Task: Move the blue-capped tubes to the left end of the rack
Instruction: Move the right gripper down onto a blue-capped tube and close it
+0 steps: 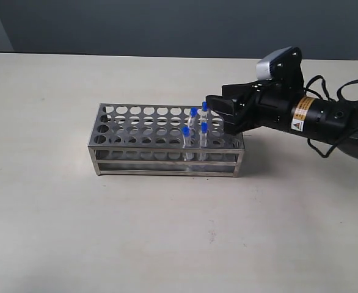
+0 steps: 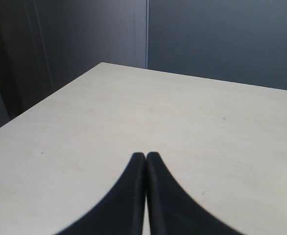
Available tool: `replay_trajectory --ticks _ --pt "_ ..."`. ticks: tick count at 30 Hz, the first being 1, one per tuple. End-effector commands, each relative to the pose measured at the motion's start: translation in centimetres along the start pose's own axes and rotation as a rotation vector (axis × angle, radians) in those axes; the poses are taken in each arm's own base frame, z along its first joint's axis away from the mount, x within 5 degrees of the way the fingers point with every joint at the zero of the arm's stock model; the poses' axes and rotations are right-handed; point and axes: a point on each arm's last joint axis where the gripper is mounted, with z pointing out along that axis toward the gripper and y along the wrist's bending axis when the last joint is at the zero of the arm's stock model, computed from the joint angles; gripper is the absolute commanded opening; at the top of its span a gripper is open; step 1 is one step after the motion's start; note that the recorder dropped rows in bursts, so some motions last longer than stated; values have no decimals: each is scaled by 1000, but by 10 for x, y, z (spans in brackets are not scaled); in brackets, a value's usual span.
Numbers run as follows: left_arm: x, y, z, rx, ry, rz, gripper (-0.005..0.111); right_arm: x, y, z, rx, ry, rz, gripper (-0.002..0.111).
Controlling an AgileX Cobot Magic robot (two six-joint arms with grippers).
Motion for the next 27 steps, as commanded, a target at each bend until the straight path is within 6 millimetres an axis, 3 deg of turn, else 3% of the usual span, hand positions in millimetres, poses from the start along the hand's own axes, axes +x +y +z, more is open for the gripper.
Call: replay_trajectory --ticks 1,6,21,24,27 --pt "0 0 0 -2 -3 -3 1 2 5 17 -11 50 -26 49" --pt "-1 0 0 -1 -5 -3 1 3 5 27 24 99 -30 49" --pt "0 0 0 -2 -3 -3 1 7 -1 26 84 140 -19 48" --pt "0 0 0 -2 -3 -3 1 7 -1 26 84 140 -19 43" --pt "0 0 0 -2 -3 -3 1 7 -1 26 77 146 -28 25"
